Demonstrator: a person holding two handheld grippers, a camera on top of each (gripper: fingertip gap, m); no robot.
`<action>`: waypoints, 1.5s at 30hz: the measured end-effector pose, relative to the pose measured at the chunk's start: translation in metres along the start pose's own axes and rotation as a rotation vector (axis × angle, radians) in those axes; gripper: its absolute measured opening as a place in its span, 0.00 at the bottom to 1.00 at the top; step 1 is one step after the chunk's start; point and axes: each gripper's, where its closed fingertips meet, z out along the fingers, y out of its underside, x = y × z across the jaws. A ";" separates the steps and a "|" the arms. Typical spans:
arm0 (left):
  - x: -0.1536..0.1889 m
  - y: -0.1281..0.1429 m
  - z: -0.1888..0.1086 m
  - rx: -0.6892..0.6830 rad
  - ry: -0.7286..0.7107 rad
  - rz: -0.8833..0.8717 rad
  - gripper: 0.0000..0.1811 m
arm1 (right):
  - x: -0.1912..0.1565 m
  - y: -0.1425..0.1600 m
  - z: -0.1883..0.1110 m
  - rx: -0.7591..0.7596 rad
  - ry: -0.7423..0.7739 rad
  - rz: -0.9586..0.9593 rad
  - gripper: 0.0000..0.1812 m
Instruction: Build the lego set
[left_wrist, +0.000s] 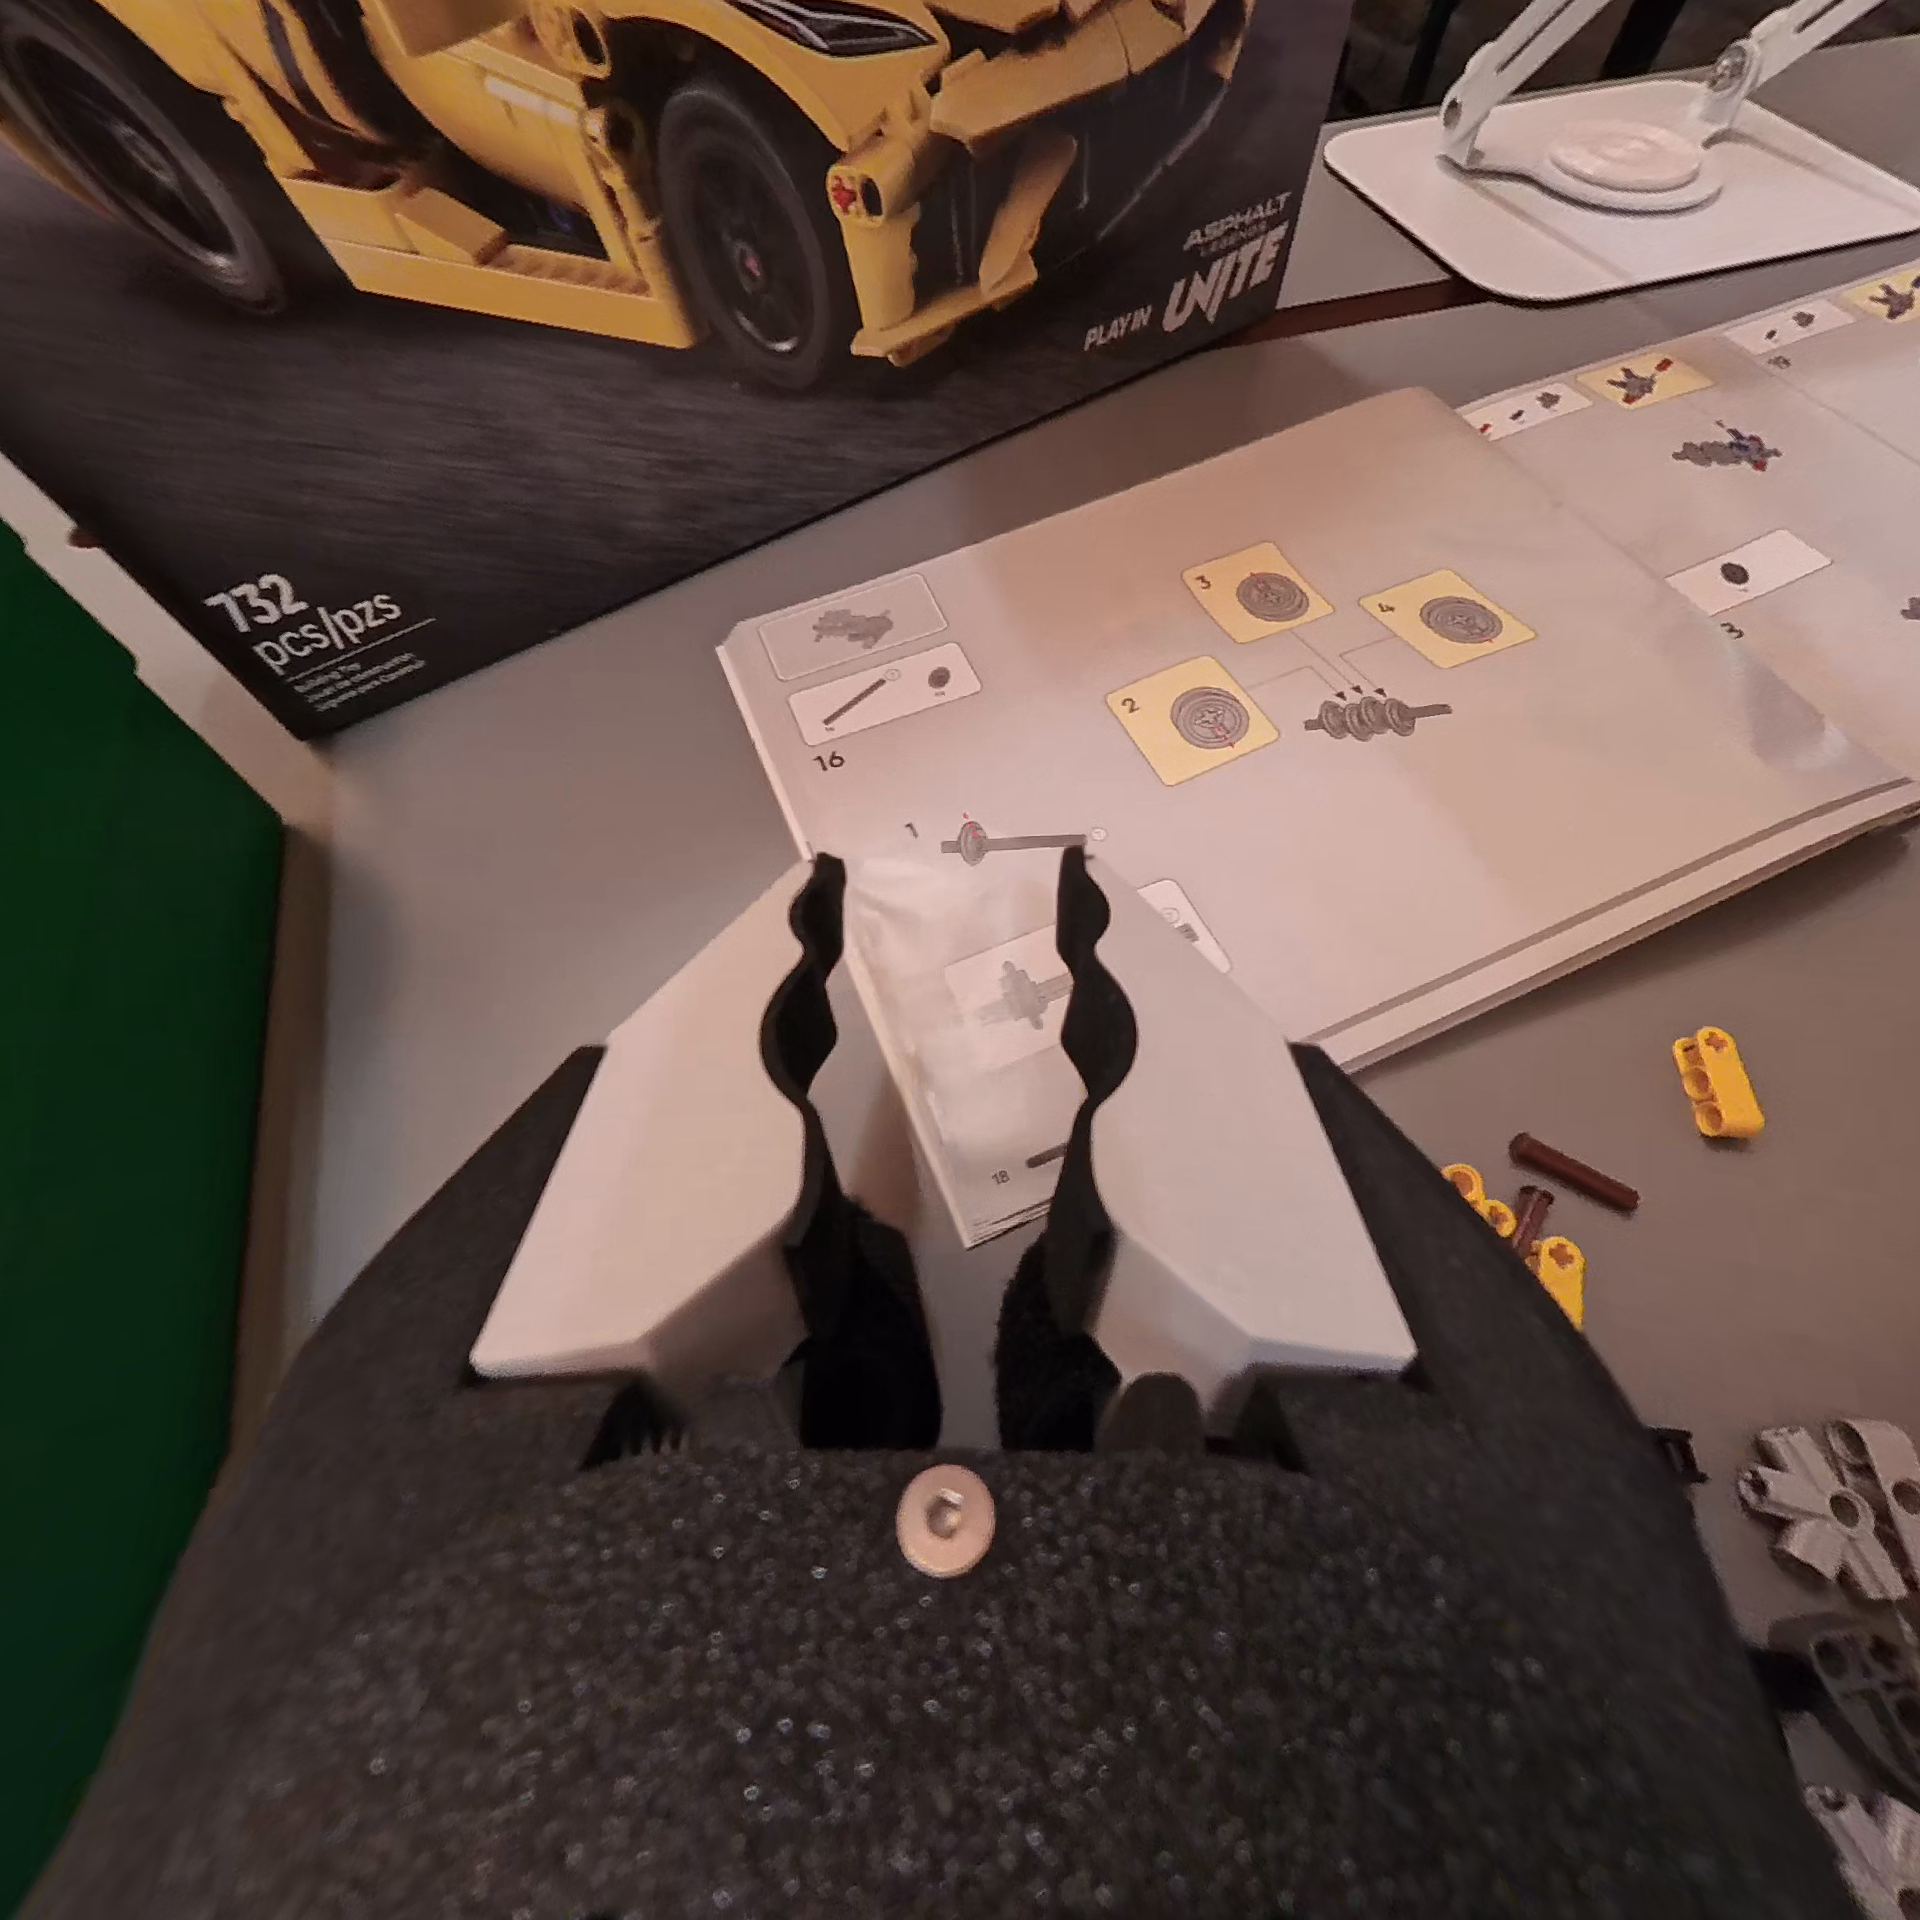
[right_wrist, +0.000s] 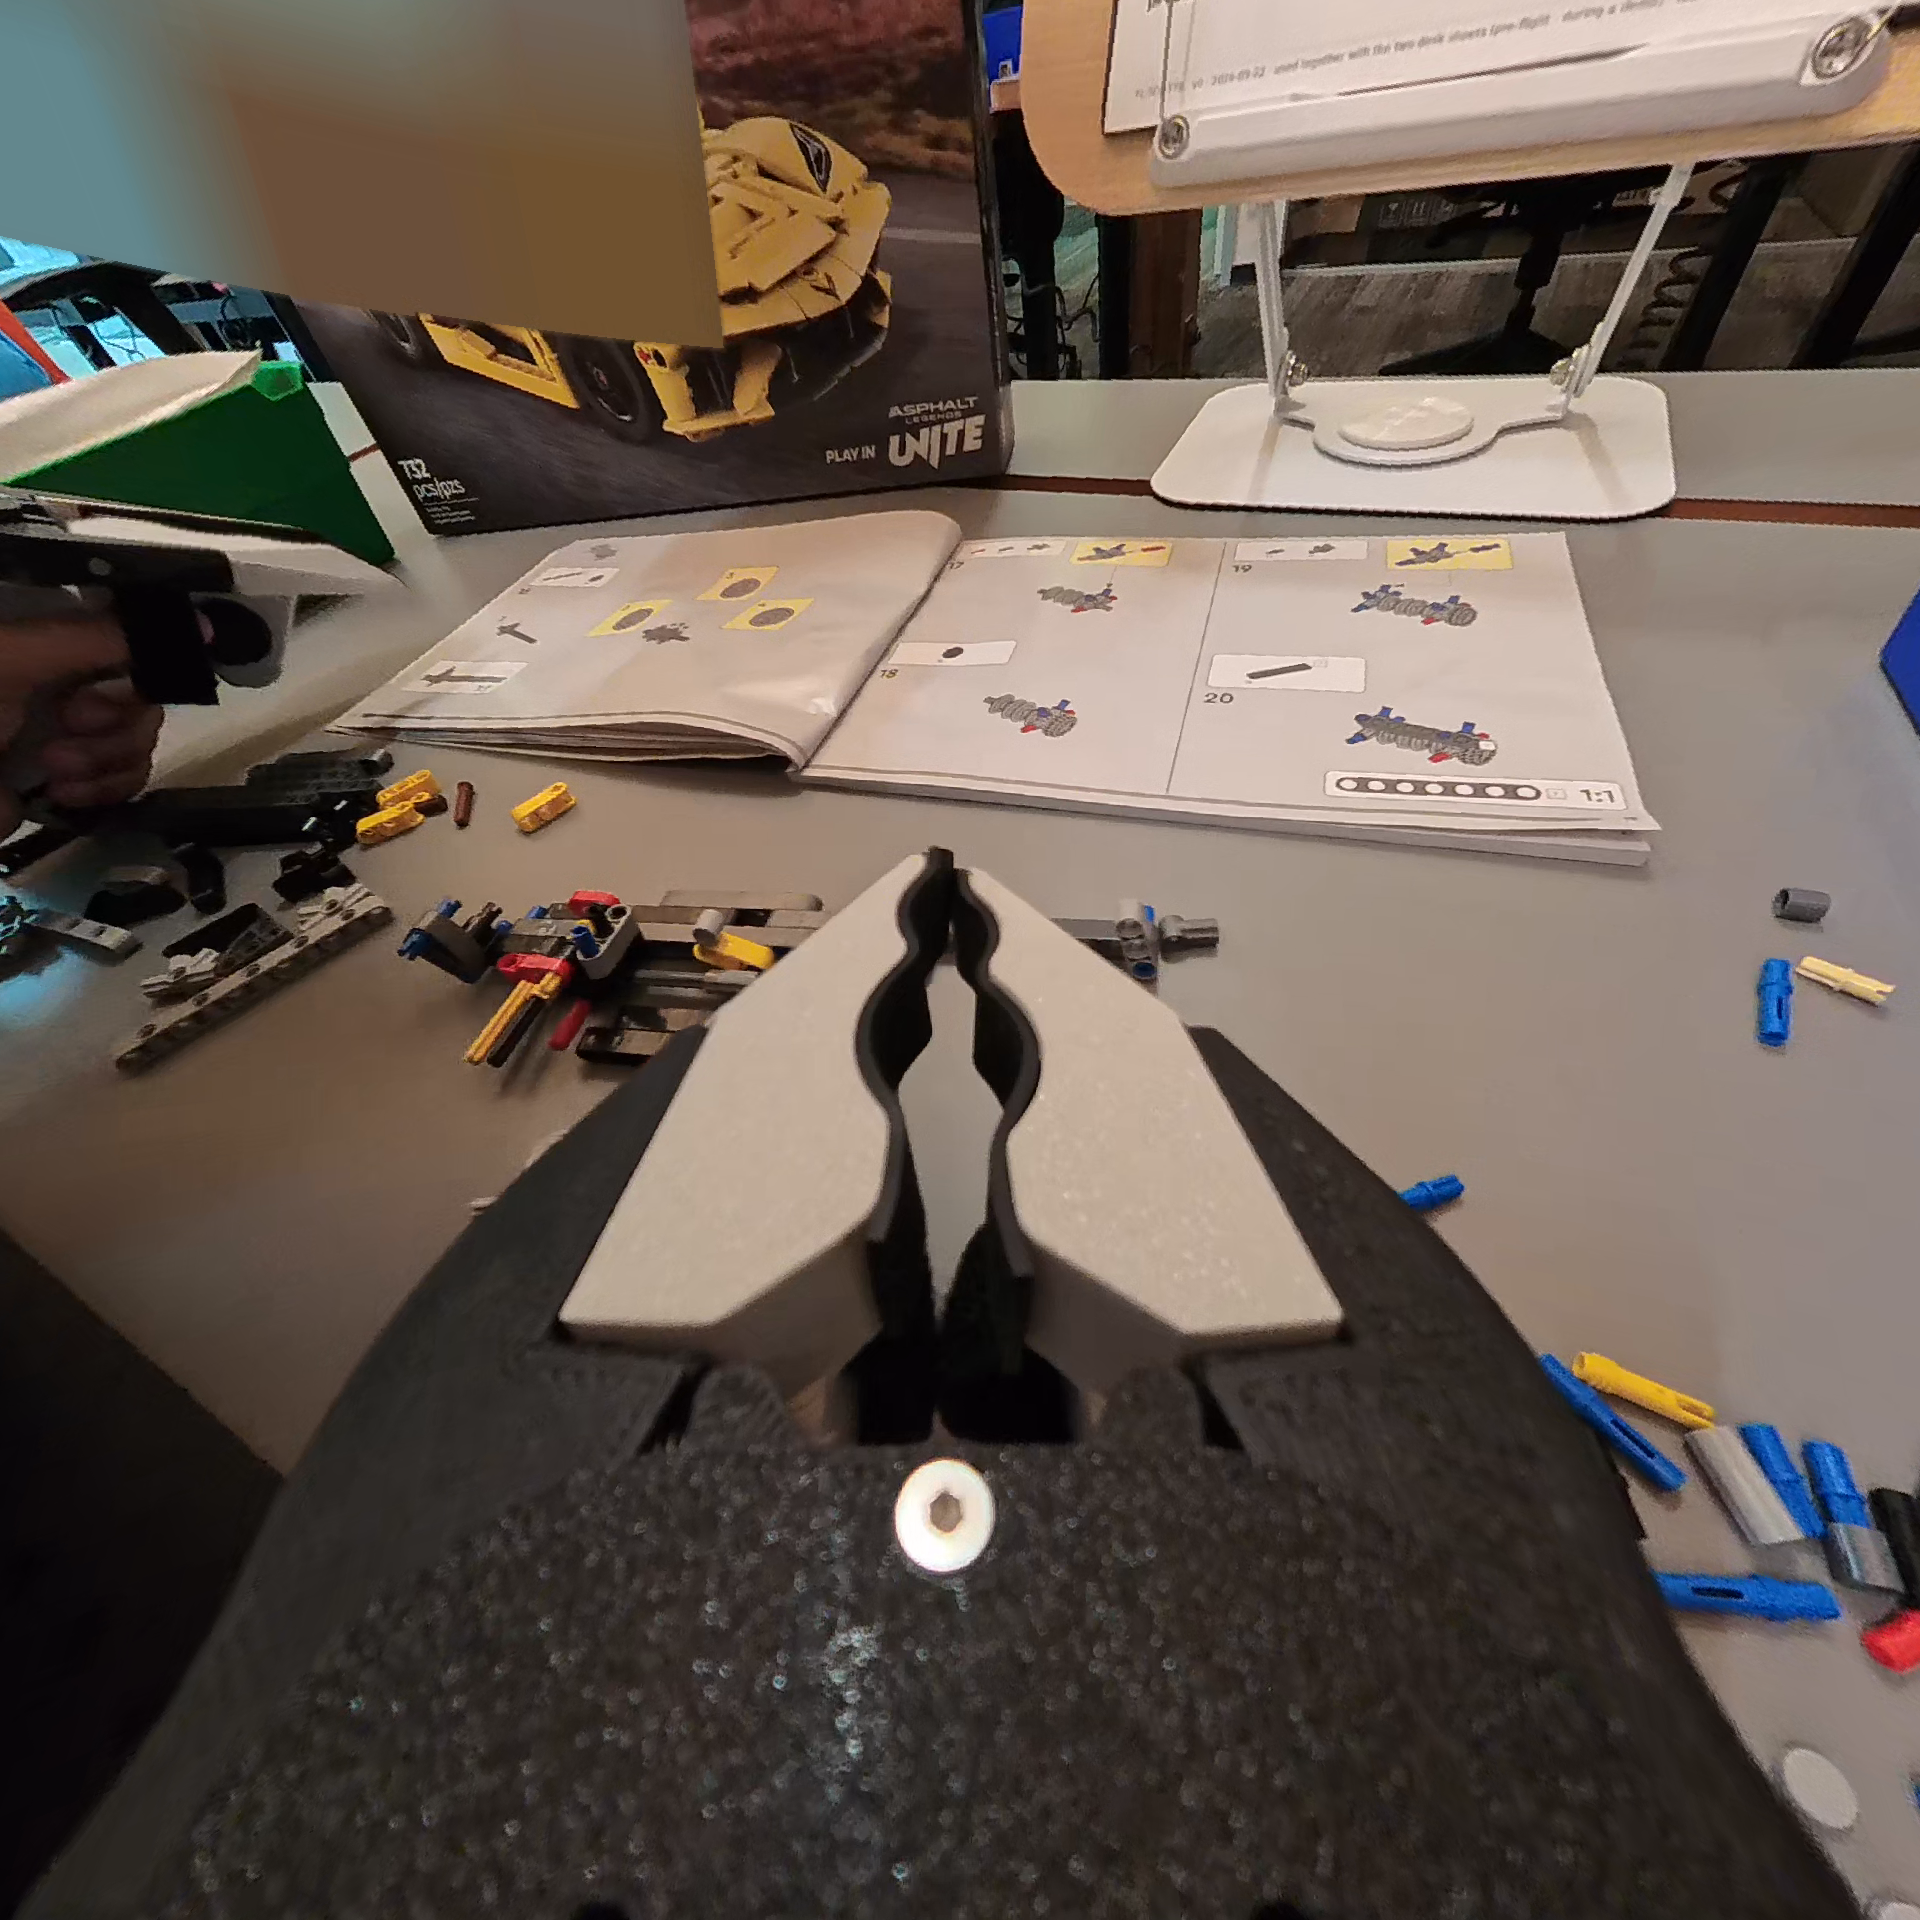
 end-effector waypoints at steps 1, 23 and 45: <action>-0.003 0.000 -0.001 0.000 -0.016 0.001 0.22 | -0.001 -0.001 -0.001 0.006 -0.006 -0.003 0.00; -0.024 0.016 -0.009 -0.085 -0.214 0.108 0.18 | -0.025 -0.043 0.000 0.215 -0.183 -0.116 0.00; 0.011 0.011 -0.004 -0.042 -0.122 0.248 0.18 | -0.032 -0.034 0.014 0.146 -0.238 -0.014 0.15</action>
